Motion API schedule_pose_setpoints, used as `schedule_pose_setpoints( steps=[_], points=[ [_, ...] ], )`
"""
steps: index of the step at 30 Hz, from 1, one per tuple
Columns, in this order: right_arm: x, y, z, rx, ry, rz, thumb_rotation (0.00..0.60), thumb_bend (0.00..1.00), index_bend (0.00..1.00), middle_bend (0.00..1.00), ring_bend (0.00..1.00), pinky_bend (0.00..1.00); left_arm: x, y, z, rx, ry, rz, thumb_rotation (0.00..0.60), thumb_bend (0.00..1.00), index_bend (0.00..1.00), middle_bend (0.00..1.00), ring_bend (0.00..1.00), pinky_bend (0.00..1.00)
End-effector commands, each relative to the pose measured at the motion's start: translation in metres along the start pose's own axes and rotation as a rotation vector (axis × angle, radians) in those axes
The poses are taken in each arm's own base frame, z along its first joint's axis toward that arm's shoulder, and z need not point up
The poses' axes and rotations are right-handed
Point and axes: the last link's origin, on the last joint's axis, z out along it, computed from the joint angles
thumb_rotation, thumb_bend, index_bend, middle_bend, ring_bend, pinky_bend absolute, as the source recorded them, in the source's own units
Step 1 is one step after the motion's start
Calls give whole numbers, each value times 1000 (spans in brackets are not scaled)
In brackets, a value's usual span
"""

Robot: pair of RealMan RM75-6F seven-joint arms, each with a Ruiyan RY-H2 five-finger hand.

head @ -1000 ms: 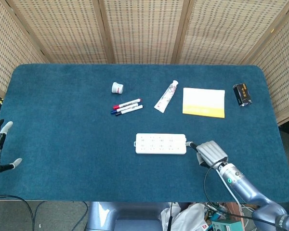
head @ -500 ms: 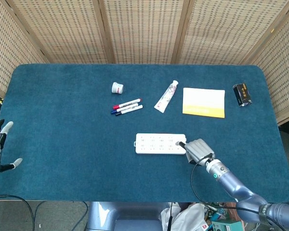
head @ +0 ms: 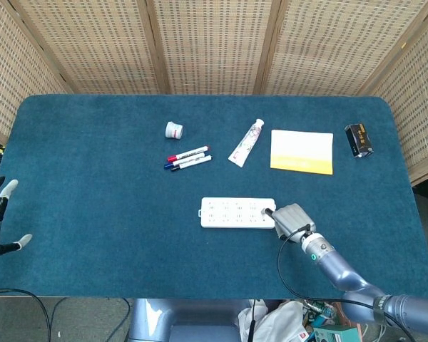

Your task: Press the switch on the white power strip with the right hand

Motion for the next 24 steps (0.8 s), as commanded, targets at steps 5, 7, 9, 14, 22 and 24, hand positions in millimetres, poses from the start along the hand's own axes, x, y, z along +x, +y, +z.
schedule_pose_setpoints(
  steps=[5, 7, 9, 14, 22, 24],
  points=[
    [3, 1, 5, -26, -1, -6, 600, 972, 189, 746, 884, 1000, 0, -1, 1, 7, -3, -1, 600, 0, 0, 0, 0, 0],
    [2, 1, 6, -28, -4, -11, 600, 973, 194, 746, 884, 1000, 0, -1, 1, 8, -4, -2, 600, 0, 0, 0, 0, 0],
    [1, 1, 6, -30, -8, -17, 600, 973, 197, 746, 884, 1000, 0, -2, 1, 7, -4, -1, 600, 0, 0, 0, 0, 0],
    [-1, 0, 7, -33, -15, -24, 600, 973, 205, 746, 884, 1000, -1, -3, 1, 5, -4, -1, 600, 0, 0, 0, 0, 0],
    [-4, -1, 7, -35, -20, -46, 600, 973, 213, 746, 884, 1000, 0, -2, 1, 6, -4, -2, 600, 0, 0, 0, 0, 0],
    [-6, -2, 8, -35, -22, -55, 600, 973, 216, 746, 884, 1000, 0, -2, 1, 6, -4, -2, 600, 0, 0, 0, 0, 0]
  ],
)
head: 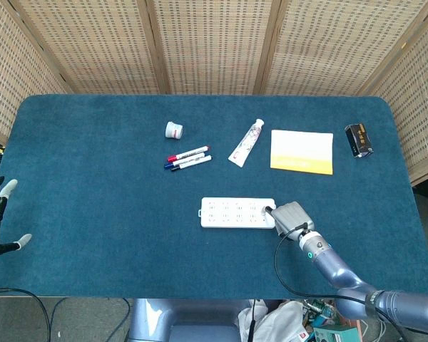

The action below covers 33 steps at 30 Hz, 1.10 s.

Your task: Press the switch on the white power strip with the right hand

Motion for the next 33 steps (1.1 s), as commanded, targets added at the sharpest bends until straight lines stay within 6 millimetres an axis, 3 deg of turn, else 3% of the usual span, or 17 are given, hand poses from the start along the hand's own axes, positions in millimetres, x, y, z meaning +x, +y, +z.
schedule_pose_setpoints(
  steps=[1, 10, 19, 25, 28, 30, 32, 33],
  points=[
    [-2, -1, 0, 1, -4, -14, 600, 973, 218, 746, 884, 1000, 0, 0, 0, 0, 0, 0, 600, 0, 0, 0, 0, 0],
    [-9, -7, -1, 6, -14, -46, 600, 973, 241, 748, 884, 1000, 1, 0, -1, 1, 2, -2, 600, 0, 0, 0, 0, 0],
    [23, -10, -10, 25, 142, -1, 600, 973, 246, 748, 884, 1000, 2, 0, -1, 0, 4, -10, 600, 0, 0, 0, 0, 0],
    [53, -6, -38, 48, 276, 55, 600, 973, 246, 748, 884, 1000, 2, -1, -3, -3, 3, -13, 600, 0, 0, 0, 0, 0],
    [60, 3, -64, 56, 389, 98, 600, 958, 247, 742, 870, 993, 2, -1, -3, -9, 0, -13, 600, 0, 0, 0, 0, 0],
    [57, 12, -79, 55, 446, 118, 600, 780, 228, 665, 777, 881, 1, -1, -4, -14, -2, -10, 600, 0, 0, 0, 0, 0],
    [44, 31, -103, 12, 495, 132, 600, 379, 148, 442, 509, 629, 0, -1, -5, -21, -6, -8, 600, 0, 0, 0, 0, 0],
    [36, 38, -111, -10, 505, 126, 600, 167, 81, 263, 289, 449, 0, -1, -5, -23, -8, -7, 600, 0, 0, 0, 0, 0]
  ],
)
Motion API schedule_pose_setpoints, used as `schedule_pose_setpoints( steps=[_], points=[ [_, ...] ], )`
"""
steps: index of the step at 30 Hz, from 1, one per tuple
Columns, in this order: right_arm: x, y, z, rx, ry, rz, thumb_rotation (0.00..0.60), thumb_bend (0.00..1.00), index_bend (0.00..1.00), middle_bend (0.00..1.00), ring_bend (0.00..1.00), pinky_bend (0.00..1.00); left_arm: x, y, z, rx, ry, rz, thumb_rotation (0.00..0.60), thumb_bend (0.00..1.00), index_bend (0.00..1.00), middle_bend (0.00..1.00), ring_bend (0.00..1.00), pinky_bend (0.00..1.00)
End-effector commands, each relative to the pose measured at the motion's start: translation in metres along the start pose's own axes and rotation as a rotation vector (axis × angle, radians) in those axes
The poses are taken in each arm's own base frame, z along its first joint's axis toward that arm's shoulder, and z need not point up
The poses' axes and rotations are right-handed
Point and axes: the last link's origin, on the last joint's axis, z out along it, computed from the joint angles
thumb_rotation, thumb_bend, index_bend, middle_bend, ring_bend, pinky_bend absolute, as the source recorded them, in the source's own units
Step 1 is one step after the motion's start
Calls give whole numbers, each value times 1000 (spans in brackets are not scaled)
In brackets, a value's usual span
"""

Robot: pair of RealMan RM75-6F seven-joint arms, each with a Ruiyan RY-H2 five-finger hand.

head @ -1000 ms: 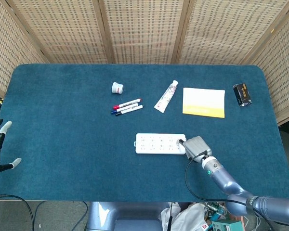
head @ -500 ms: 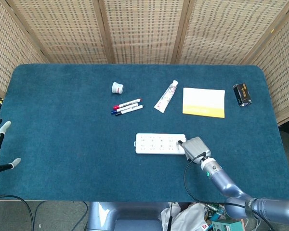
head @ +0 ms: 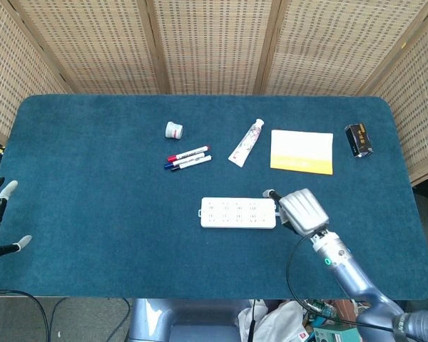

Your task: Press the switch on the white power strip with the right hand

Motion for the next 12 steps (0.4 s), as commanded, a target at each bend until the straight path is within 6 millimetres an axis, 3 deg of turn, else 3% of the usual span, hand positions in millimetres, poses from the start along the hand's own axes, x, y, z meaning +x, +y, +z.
schedule_pose_setpoints(
  steps=[1, 2, 4, 6, 12],
  points=[
    [0, 33, -58, -79, 96, 15, 600, 37, 33, 115, 112, 277, -1, 0, -1, -7, -4, 1, 600, 0, 0, 0, 0, 0],
    [-2, 37, -66, -89, 105, 14, 600, 0, 7, 29, 17, 138, -2, 0, -1, -8, -4, 2, 600, 0, 0, 0, 0, 0],
    [-9, 47, -83, -121, 120, 6, 600, 0, 0, 0, 0, 24, -2, 0, -2, -11, -6, 4, 600, 0, 0, 0, 0, 0],
    [-22, 60, -104, -172, 141, -20, 600, 0, 0, 0, 0, 2, -2, 0, -4, -18, -4, 3, 600, 0, 0, 0, 0, 0],
    [-45, 79, -126, -257, 167, -53, 600, 0, 0, 0, 0, 0, -2, 0, -9, -29, 3, 2, 600, 0, 0, 0, 0, 0]
  ],
)
